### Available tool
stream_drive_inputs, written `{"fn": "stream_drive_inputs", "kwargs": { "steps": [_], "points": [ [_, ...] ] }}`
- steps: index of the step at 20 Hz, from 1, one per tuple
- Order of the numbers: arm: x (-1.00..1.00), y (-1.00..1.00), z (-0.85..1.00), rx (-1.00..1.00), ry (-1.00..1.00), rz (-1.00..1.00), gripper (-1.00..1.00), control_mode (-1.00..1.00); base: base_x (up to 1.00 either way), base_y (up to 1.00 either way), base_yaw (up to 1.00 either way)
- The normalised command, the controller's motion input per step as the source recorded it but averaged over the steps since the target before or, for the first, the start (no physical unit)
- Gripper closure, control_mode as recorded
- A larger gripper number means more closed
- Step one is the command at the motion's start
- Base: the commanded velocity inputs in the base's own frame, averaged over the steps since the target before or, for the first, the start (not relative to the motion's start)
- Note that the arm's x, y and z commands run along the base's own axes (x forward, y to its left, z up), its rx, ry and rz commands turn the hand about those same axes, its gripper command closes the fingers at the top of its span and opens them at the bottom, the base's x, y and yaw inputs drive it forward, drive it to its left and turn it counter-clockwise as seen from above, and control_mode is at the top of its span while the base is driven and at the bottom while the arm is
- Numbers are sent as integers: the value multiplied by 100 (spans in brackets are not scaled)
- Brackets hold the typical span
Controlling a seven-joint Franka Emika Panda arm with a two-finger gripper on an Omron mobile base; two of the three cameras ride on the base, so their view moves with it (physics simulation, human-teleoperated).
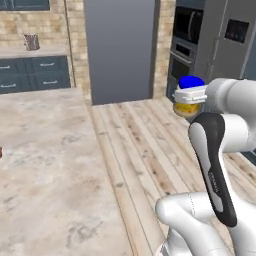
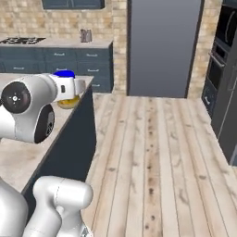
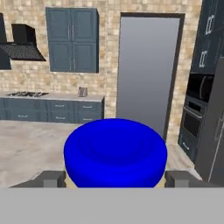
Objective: Move the mayonnaise and shaker from the cabinet to the dining counter.
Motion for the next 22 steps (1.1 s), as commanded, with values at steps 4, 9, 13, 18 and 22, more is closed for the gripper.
{"fn": "stream_drive_inputs", "kwargs": {
  "steps": [4,9,13,18,22],
  "points": [
    [0,0,0,0,0,0,100,100,-46,-22,67],
    [0,0,0,0,0,0,100,100,-60,-44,70],
    [0,0,0,0,0,0,100,100,-64,-52,71],
    [0,0,0,0,0,0,100,100,-41,-59,73],
    [0,0,0,0,0,0,100,100,-1,-68,62]
  ]
}}
